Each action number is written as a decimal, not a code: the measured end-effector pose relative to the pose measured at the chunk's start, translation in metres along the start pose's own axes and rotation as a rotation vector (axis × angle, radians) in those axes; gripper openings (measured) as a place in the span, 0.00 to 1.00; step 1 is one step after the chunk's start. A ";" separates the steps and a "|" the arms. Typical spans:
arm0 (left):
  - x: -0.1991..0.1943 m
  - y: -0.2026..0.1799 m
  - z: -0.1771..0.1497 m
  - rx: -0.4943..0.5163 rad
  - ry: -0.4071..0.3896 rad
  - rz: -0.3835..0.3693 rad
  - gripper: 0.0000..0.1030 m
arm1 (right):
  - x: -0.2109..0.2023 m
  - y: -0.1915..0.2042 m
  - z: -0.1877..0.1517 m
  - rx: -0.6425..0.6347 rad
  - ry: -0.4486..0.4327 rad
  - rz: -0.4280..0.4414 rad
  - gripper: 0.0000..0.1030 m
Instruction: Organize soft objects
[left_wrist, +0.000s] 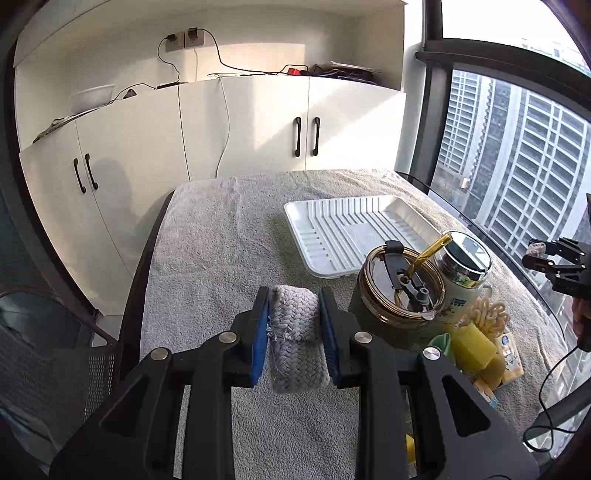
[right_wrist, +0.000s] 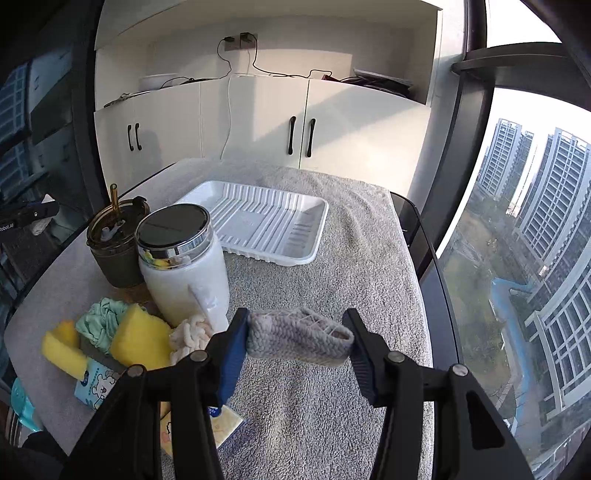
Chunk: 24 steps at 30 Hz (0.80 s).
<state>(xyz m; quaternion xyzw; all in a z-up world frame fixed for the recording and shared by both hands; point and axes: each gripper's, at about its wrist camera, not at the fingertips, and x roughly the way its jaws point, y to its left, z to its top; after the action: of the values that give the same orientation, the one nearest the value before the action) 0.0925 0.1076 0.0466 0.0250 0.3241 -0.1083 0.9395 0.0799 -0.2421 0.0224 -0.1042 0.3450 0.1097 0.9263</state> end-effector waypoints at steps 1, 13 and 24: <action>0.008 0.003 0.009 0.010 0.005 -0.006 0.23 | 0.006 -0.005 0.008 -0.006 -0.003 0.005 0.52; 0.112 0.005 0.097 0.153 0.070 -0.062 0.23 | 0.094 -0.040 0.105 -0.088 0.040 0.072 0.52; 0.203 -0.025 0.101 0.192 0.213 -0.203 0.23 | 0.199 -0.011 0.133 -0.208 0.138 0.203 0.52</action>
<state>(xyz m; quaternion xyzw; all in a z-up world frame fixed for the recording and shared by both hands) 0.3040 0.0337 0.0020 0.0930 0.4110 -0.2295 0.8774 0.3119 -0.1905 -0.0095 -0.1714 0.4035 0.2306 0.8687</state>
